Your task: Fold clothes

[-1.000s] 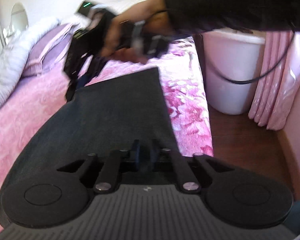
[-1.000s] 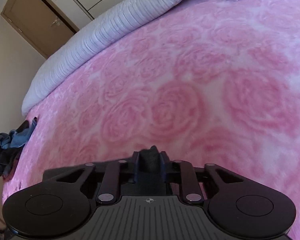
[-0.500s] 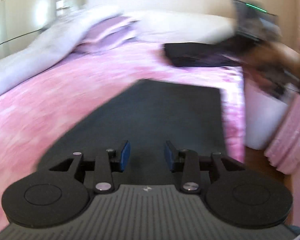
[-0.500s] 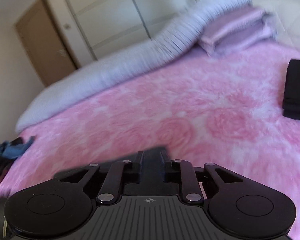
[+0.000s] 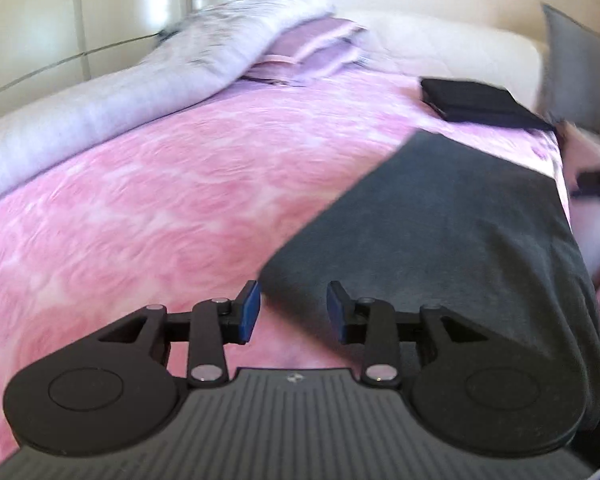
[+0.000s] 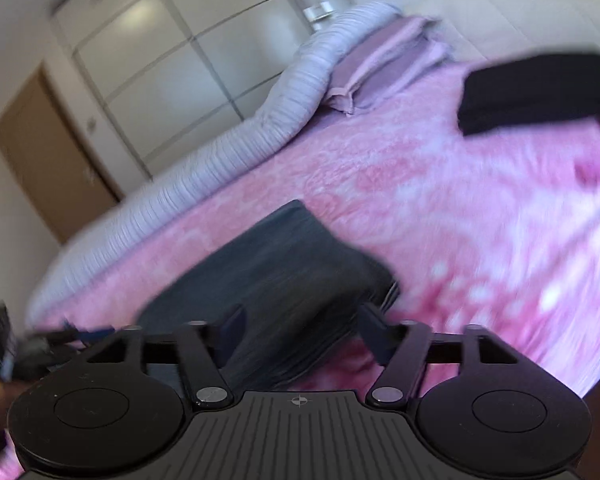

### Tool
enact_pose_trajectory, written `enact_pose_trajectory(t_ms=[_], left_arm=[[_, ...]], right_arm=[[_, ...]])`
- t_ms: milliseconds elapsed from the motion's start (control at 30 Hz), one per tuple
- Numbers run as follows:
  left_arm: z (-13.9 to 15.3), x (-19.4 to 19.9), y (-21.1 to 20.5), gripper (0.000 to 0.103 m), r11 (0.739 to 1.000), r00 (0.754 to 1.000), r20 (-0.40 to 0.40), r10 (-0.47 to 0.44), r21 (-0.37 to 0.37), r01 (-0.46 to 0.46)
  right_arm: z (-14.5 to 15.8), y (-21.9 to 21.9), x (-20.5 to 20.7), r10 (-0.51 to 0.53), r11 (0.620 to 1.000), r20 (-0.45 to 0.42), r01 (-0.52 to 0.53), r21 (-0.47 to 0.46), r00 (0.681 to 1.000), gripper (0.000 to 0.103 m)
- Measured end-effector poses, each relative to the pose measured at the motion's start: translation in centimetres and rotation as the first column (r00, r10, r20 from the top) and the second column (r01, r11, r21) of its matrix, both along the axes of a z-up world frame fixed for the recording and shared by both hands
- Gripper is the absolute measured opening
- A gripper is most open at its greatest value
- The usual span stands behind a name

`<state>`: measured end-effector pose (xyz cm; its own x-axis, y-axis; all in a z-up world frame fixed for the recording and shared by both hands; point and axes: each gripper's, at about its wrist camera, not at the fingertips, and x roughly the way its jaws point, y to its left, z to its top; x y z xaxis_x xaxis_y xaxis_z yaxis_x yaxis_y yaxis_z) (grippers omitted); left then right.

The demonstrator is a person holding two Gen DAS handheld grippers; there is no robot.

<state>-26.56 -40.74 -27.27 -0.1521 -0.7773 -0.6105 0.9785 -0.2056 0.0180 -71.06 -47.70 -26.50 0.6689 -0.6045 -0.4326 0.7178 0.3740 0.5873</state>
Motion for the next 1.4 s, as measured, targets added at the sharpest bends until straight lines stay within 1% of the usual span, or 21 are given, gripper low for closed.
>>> enact_pose_trajectory(t_ms=[67, 133, 167, 200, 267, 333, 467, 633, 700, 767, 867, 933, 1033, 1067, 1100, 1133, 1200, 1233, 1267, 1333, 1400], left_arm=[[0.4, 0.2, 0.2, 0.031, 1.000, 1.000, -0.011, -0.018, -0.008, 0.018], [0.6, -0.2, 0.2, 0.032, 0.999, 0.999, -0.004, -0.049, -0.019, 0.049], [0.1, -0.6, -0.2, 0.032, 0.998, 0.998, 0.014, -0.064, -0.005, 0.064], [-0.4, -1.1, -0.7, 0.032, 0.997, 0.996, 0.032, -0.079, 0.010, 0.078], [-1.8, -2.0, -1.7, 0.033, 0.994, 0.992, 0.071, -0.103, 0.055, 0.099], [-3.0, -2.3, -2.2, 0.034, 0.992, 0.990, 0.087, -0.114, 0.063, 0.109], [-2.8, -1.4, -1.7, 0.039, 0.995, 0.995, 0.050, -0.083, 0.064, 0.080], [-1.9, -2.3, 1.0, 0.037, 0.992, 0.978, 0.167, -0.129, 0.028, 0.126], [-1.6, -3.0, 2.2, 0.040, 0.986, 0.959, 0.233, -0.161, 0.000, 0.166], [-1.6, -3.6, 3.4, 0.045, 0.974, 0.927, 0.320, -0.197, -0.044, 0.222], [-2.1, -4.7, 4.6, 0.059, 0.940, 0.857, 0.448, -0.256, -0.090, 0.328], [-2.8, -5.6, 4.9, 0.063, 0.905, 0.781, 0.545, -0.305, -0.090, 0.416], [-3.9, -6.6, 5.1, 0.063, 0.831, 0.607, 0.701, -0.374, -0.038, 0.556], [-4.5, -6.8, 5.1, 0.063, 0.799, 0.527, 0.757, -0.386, -0.012, 0.602], [-5.3, -6.9, 5.1, 0.063, 0.757, 0.414, 0.822, -0.392, 0.033, 0.652], [-6.2, -6.7, 4.9, 0.063, 0.723, 0.313, 0.866, -0.391, 0.078, 0.686], [-8.0, -6.1, 4.4, 0.063, 0.653, 0.104, 0.921, -0.374, 0.182, 0.735], [-8.8, -5.6, 4.1, 0.063, 0.620, 0.020, 0.932, -0.361, 0.224, 0.752], [-9.4, -5.1, 3.7, 0.063, 0.589, -0.048, 0.938, -0.343, 0.254, 0.767], [-10.2, -4.6, 2.5, 0.063, 0.541, -0.142, 0.944, -0.299, 0.290, 0.789], [-10.9, -4.5, 1.2, 0.063, 0.503, -0.211, 0.945, -0.249, 0.313, 0.805]], right_arm=[[-0.6, 0.3, 0.6, -0.034, 0.998, 0.058, 0.031, 0.053, 0.998, 0.070], [-1.4, 0.0, 1.5, -0.106, 0.990, 0.062, 0.099, 0.099, 0.992, 0.070], [-1.8, -0.4, 1.8, -0.152, 0.982, 0.047, 0.145, 0.123, 0.987, 0.065], [-2.1, -1.1, 2.1, -0.191, 0.973, 0.031, 0.186, 0.134, 0.981, 0.034], [-2.6, -2.5, 2.6, -0.195, 0.975, 0.056, 0.188, 0.115, 0.979, 0.026], [-2.1, -4.0, 3.4, -0.184, 0.980, 0.005, 0.183, 0.076, 0.983, 0.026], [-1.6, -5.4, 3.5, -0.172, 0.982, -0.027, 0.173, 0.076, 0.985, 0.025], [-2.1, -4.9, 2.0, -0.199, 0.972, 0.018, 0.195, 0.134, 0.980, 0.026], [-1.9, -3.8, 1.6, -0.226, 0.966, 0.002, 0.224, 0.128, 0.974, 0.032], [-1.9, -2.5, 1.2, -0.239, 0.966, 0.030, 0.234, 0.113, 0.971, 0.039], [-2.2, -0.5, 1.3, -0.222, 0.970, 0.111, 0.208, 0.129, 0.969, 0.054], [-2.4, 0.4, 1.9, -0.209, 0.973, 0.146, 0.190, 0.133, 0.967, 0.061], [-3.2, 0.3, 3.3, -0.201, 0.969, 0.141, 0.176, 0.174, 0.969, 0.064], [-3.6, -0.1, 3.7, -0.206, 0.965, 0.140, 0.177, 0.193, 0.968, 0.064], [-4.0, -0.5, 4.0, -0.212, 0.961, 0.140, 0.179, 0.212, 0.967, 0.065], [-4.3, -0.9, 4.3, -0.218, 0.957, 0.141, 0.183, 0.225, 0.966, 0.065], [-4.6, -1.7, 4.6, -0.232, 0.954, 0.148, 0.195, 0.230, 0.961, 0.070], [-4.6, -2.1, 4.7, -0.237, 0.953, 0.150, 0.200, 0.227, 0.960, 0.071], [-4.7, -2.5, 4.8, -0.243, 0.953, 0.153, 0.206, 0.224, 0.958, 0.073], [-4.9, -3.2, 4.8, -0.263, 0.947, 0.164, 0.222, 0.231, 0.951, 0.075], [-5.2, -3.5, 4.6, -0.291, 0.941, 0.186, 0.246, 0.234, 0.938, 0.076]])
